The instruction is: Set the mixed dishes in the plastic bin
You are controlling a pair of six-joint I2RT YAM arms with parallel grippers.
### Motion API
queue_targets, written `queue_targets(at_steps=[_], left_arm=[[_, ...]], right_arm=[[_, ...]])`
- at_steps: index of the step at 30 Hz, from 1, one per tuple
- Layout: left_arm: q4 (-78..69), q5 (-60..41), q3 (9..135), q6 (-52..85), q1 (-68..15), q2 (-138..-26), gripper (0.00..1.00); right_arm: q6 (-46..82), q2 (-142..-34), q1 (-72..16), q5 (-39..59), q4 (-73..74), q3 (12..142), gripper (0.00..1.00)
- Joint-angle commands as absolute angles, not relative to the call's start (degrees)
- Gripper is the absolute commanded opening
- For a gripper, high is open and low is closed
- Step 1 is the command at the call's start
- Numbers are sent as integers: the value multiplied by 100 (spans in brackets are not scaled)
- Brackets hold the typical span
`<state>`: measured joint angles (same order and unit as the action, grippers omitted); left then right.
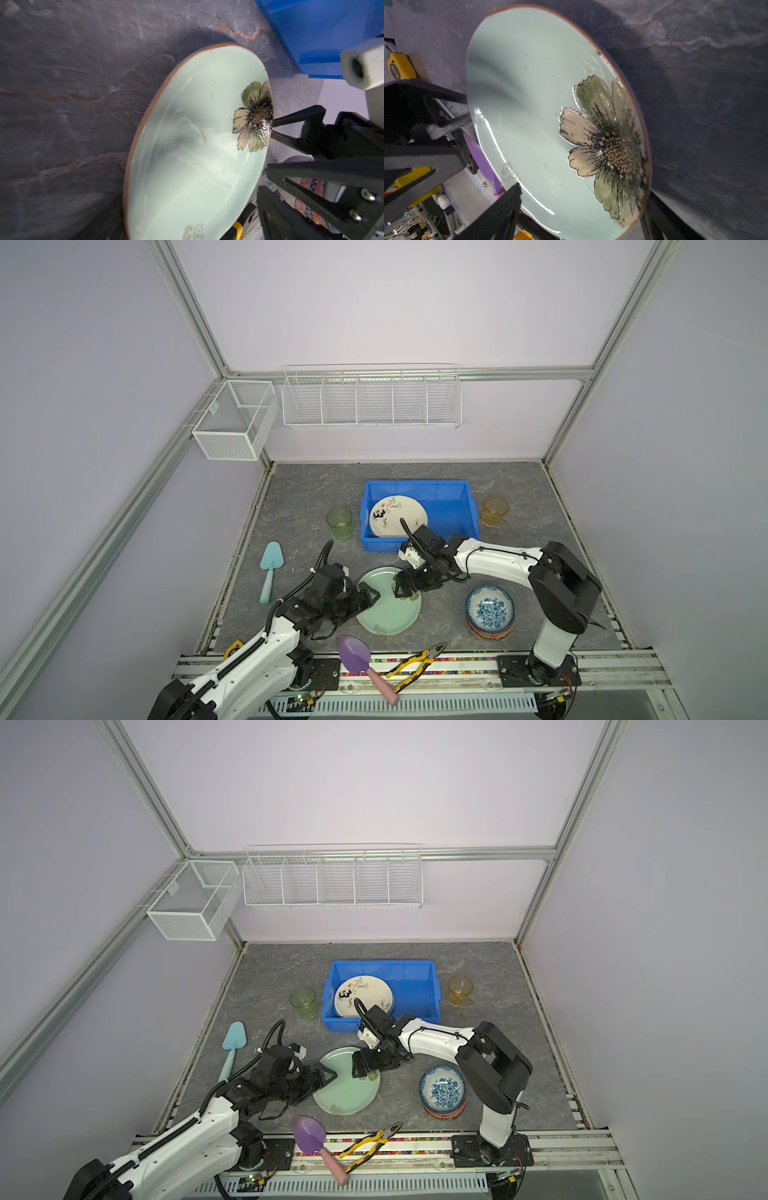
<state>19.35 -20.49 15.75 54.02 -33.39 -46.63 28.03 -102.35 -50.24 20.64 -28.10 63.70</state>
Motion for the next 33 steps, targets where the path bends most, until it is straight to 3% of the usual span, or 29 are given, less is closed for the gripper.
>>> queue_targets(at_steps=[1, 16, 29, 33], left_arm=[[1477, -2272, 1581, 5526, -3357, -4559, 83], [1424, -2241, 1356, 5869, -3364, -3971, 38], [1971, -2043, 1231, 6114, -3363, -3046, 12], [2119, -2013, 1195, 6161, -3365, -2773, 0]], right_arm=[[2664, -10369, -5104, 2403, -2777, 6547, 88], [2523, -10572, -5108, 2540, -2888, 6826, 88], [2235, -10731, -5081, 2574, -3261, 7268, 88], [2116, -10710, -5050, 2558, -3445, 7472, 88]])
